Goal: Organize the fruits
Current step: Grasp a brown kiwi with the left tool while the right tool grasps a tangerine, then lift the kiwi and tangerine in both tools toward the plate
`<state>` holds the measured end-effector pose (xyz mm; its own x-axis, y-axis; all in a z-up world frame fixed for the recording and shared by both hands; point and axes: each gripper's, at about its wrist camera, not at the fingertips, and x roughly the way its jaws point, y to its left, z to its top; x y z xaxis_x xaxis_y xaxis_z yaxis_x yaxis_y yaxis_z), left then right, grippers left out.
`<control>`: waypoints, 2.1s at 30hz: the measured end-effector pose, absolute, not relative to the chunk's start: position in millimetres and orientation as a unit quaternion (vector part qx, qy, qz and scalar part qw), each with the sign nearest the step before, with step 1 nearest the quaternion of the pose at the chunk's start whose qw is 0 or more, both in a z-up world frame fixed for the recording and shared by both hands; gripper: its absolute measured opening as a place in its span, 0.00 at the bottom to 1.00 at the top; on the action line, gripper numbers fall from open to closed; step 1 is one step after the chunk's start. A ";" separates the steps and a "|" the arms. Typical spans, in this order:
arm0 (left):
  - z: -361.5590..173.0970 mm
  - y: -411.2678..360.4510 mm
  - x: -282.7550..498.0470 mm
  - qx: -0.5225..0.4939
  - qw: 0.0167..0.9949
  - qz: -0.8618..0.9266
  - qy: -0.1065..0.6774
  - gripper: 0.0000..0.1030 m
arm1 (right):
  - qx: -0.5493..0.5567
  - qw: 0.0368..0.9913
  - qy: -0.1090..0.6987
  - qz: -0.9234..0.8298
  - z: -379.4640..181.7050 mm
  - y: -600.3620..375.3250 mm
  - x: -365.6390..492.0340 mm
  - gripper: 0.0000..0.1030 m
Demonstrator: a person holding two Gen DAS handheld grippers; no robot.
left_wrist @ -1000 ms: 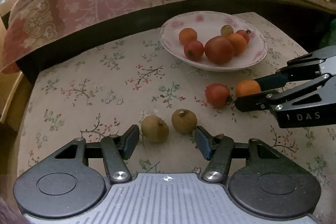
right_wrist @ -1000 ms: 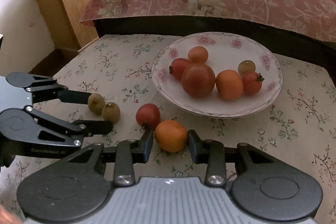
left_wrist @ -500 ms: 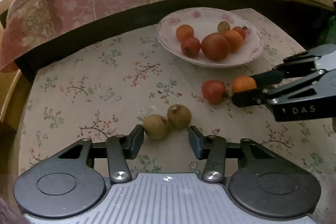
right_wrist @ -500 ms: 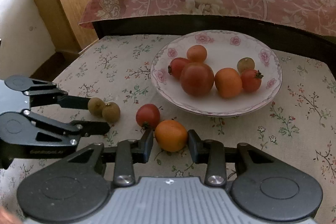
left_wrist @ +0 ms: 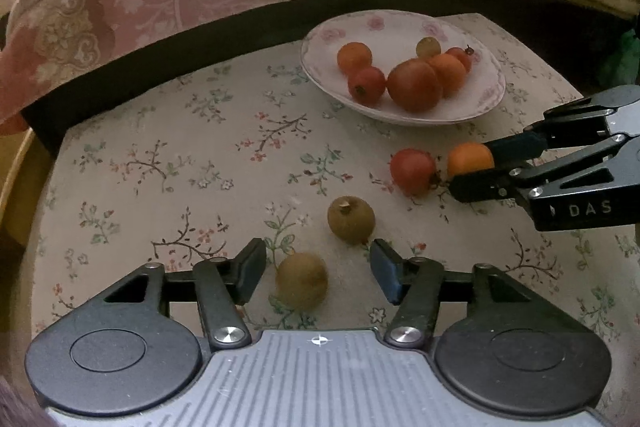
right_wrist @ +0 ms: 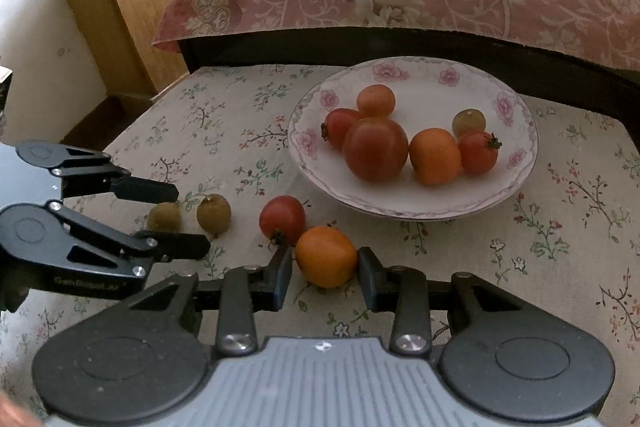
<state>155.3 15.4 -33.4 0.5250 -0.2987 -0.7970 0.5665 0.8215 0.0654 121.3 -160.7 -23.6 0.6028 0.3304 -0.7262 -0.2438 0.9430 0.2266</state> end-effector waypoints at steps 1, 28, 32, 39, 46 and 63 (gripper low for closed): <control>-33.3 15.1 154.6 0.162 0.859 -0.252 0.416 0.63 | 0.052 0.893 0.416 0.162 -23.6 -160.7 121.4 0.35; -29.2 19.7 138.8 0.127 0.861 -0.229 0.436 0.35 | 0.042 0.892 0.423 0.157 -19.0 -160.5 114.1 0.33; -28.4 17.7 132.3 0.128 0.860 -0.230 0.438 0.35 | 0.037 0.890 0.425 0.158 -16.2 -160.2 108.0 0.33; -22.5 12.0 115.6 0.121 0.861 -0.236 0.434 0.35 | 0.020 0.887 0.433 0.162 -12.1 -160.5 87.0 0.33; -27.5 -3.1 90.7 0.134 0.851 -0.257 0.438 0.35 | 0.005 0.882 0.444 0.157 -11.6 -158.9 61.7 0.33; -31.1 -3.6 79.4 0.152 0.859 -0.255 0.417 0.45 | -0.002 0.888 0.437 0.142 -14.9 -155.5 51.3 0.33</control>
